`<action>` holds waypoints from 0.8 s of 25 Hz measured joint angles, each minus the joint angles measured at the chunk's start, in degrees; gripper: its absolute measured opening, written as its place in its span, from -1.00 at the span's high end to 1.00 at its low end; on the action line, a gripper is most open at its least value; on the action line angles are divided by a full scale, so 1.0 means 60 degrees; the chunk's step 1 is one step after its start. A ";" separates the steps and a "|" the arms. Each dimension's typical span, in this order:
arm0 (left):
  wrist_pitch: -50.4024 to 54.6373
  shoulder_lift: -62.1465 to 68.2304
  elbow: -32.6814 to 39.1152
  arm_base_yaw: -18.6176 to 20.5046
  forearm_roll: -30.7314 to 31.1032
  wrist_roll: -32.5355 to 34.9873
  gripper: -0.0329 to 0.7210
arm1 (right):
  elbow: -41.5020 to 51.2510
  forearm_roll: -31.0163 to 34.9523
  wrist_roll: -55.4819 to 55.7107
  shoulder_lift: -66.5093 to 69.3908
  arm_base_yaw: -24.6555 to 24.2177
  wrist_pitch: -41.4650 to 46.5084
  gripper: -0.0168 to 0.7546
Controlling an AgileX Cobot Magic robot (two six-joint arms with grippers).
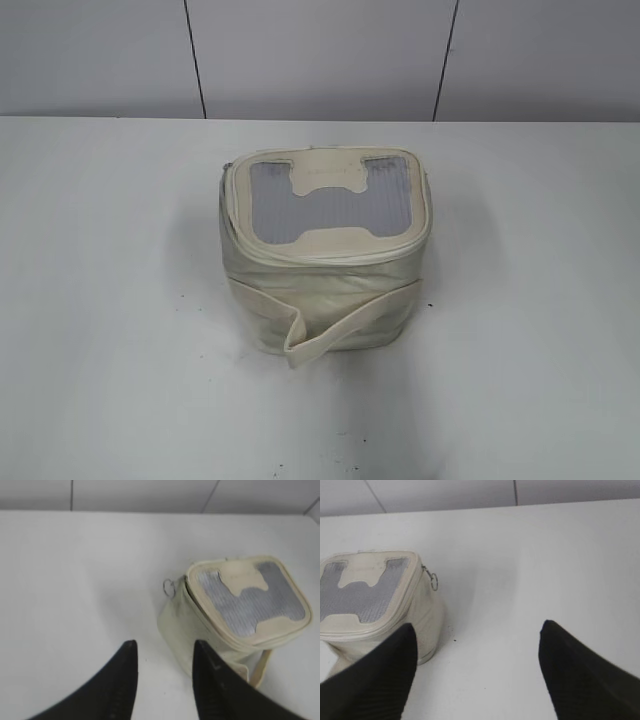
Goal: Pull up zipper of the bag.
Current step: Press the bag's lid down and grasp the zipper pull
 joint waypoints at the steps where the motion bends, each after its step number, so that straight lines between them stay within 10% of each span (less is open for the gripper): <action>1: 0.0266 0.0612 -0.0221 -0.0050 -0.0089 0.0207 0.14 | -0.0271 0.0418 -0.0493 0.0593 0.0000 0.0000 -0.56; 10: 0.1887 0.4311 -0.1436 -0.0258 -0.2134 0.3043 0.12 | -0.4767 0.2981 -0.4482 0.6408 0.0000 0.2513 -0.56; 20: 0.1727 0.7448 -0.2758 -0.0311 -0.2629 0.4537 -0.02 | -1.0130 0.2554 -0.5976 1.0921 0.1672 0.5115 -0.55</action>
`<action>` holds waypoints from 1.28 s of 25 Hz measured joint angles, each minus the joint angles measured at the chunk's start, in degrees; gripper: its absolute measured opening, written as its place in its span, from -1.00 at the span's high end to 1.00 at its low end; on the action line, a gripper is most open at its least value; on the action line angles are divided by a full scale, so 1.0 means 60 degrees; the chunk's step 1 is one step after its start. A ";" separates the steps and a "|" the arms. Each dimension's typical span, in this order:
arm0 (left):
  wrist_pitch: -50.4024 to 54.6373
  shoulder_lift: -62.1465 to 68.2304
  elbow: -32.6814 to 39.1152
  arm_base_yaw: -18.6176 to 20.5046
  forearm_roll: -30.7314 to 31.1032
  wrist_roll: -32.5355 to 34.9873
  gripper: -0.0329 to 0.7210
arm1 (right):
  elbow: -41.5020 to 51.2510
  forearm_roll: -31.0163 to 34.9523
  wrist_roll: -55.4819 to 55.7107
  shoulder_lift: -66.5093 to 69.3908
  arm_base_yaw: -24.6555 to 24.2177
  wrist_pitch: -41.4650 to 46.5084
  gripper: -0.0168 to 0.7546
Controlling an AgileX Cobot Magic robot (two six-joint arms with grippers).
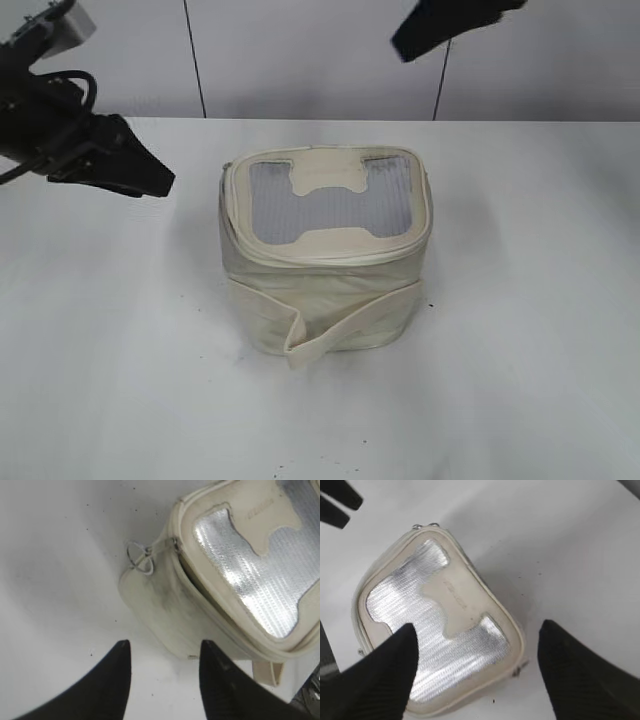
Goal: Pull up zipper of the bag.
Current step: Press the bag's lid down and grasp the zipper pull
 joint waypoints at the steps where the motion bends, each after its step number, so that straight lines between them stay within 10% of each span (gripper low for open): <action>1: 0.0091 0.0275 -0.0251 0.0000 0.0042 0.0092 -0.02 | -0.0426 -0.0215 -0.0023 0.0360 0.0339 0.0149 -0.53; 10: 0.1720 0.1908 -0.2466 0.0000 0.1171 0.0352 -0.02 | -0.3880 -0.1185 -0.0025 0.3492 0.2651 0.0379 -0.34; 25: 0.1648 0.2309 -0.3032 -0.0007 0.1288 0.0380 -0.02 | -0.4176 -0.1574 0.0148 0.4992 0.2834 0.0410 -0.29; 32: 0.1596 0.2367 -0.3032 -0.0007 0.1288 0.0737 -0.03 | -0.4231 -0.1502 0.0390 0.5107 0.2834 0.0553 0.69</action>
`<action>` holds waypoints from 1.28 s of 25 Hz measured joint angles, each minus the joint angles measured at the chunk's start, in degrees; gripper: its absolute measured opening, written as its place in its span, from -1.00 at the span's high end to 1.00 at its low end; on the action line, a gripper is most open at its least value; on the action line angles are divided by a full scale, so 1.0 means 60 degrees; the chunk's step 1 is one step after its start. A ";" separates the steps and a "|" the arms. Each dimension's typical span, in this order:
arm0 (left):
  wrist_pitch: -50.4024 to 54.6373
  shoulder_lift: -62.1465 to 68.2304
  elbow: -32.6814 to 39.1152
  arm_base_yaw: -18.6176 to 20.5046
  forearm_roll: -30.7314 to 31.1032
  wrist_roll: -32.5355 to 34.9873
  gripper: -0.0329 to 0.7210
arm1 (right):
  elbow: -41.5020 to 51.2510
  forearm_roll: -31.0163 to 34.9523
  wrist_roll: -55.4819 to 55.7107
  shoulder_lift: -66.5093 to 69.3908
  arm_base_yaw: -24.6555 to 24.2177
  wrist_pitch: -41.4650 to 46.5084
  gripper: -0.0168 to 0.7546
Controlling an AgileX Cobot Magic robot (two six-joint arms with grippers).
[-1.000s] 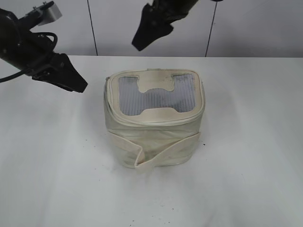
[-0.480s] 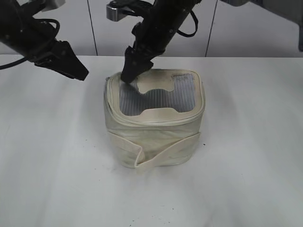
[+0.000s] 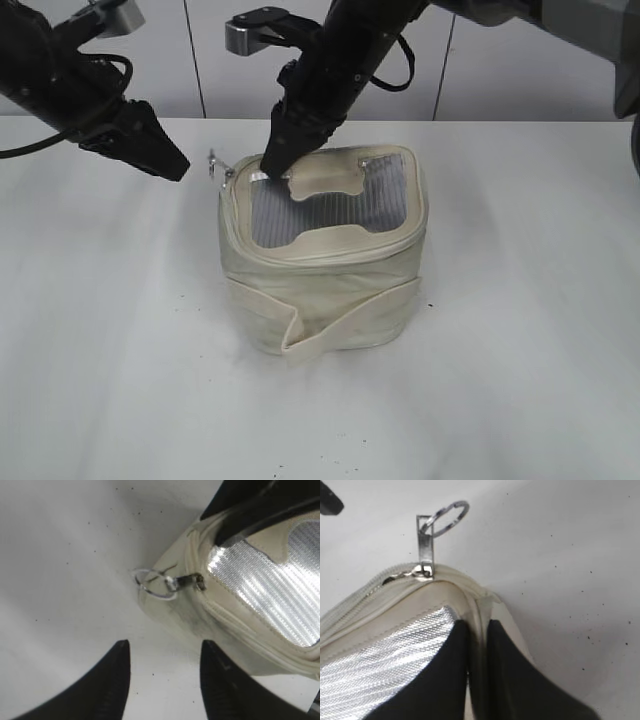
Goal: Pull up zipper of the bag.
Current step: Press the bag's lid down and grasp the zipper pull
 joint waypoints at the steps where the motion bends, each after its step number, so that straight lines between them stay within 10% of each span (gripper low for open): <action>1: -0.0043 0.0000 0.0000 0.0000 0.0000 0.0152 -0.06 | 0.0000 0.0012 0.0080 0.0000 0.0000 0.0020 0.78; 10: -0.0705 0.0000 0.0000 -0.0011 -0.0038 0.1003 -0.49 | 0.0012 -0.0095 0.0573 -0.0119 0.0000 0.0043 0.79; 32: -0.2968 0.0000 0.0000 -0.1558 0.1623 0.1355 -0.30 | 0.0056 -0.0465 0.1042 -0.0255 0.0217 0.0068 0.80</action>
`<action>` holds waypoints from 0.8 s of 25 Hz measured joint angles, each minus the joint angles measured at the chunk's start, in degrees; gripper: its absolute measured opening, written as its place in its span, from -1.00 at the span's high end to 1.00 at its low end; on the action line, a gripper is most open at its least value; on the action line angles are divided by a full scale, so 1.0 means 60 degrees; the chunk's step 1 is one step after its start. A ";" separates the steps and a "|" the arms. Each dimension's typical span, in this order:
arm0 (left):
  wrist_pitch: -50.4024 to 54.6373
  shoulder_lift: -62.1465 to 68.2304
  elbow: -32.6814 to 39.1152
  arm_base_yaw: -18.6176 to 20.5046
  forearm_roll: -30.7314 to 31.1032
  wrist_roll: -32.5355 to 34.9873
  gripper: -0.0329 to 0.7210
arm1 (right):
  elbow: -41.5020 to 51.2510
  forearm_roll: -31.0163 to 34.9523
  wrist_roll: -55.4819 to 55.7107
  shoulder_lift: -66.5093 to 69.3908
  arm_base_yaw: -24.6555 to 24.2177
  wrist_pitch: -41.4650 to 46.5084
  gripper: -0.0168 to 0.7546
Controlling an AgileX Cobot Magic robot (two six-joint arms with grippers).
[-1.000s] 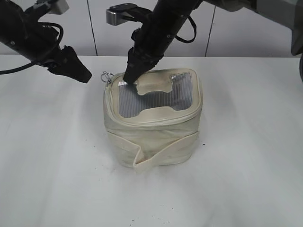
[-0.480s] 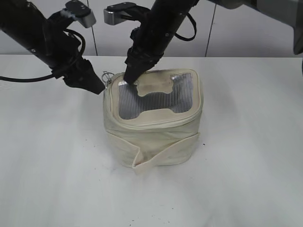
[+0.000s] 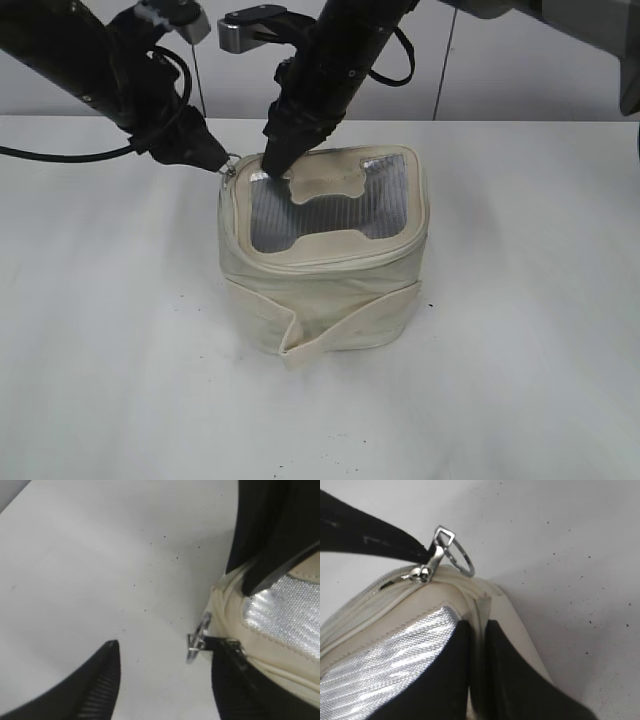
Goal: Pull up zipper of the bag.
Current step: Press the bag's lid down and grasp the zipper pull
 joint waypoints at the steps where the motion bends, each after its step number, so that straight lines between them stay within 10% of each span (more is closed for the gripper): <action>1: -0.0008 0.0000 0.0000 -0.0051 0.0009 0.0000 -0.23 | 0.0000 0.0000 0.0009 0.0000 0.0000 0.0000 0.80; 13: 0.0157 0.0292 -0.0048 -0.0350 0.0381 0.0034 -0.06 | 0.0000 -0.0150 0.0136 0.0000 -0.0033 -0.0008 0.81; 20: 0.0121 0.0325 -0.0049 -0.0566 0.0683 0.0034 0.90 | 0.0000 -0.0212 0.0299 -0.0008 -0.0089 -0.0017 0.81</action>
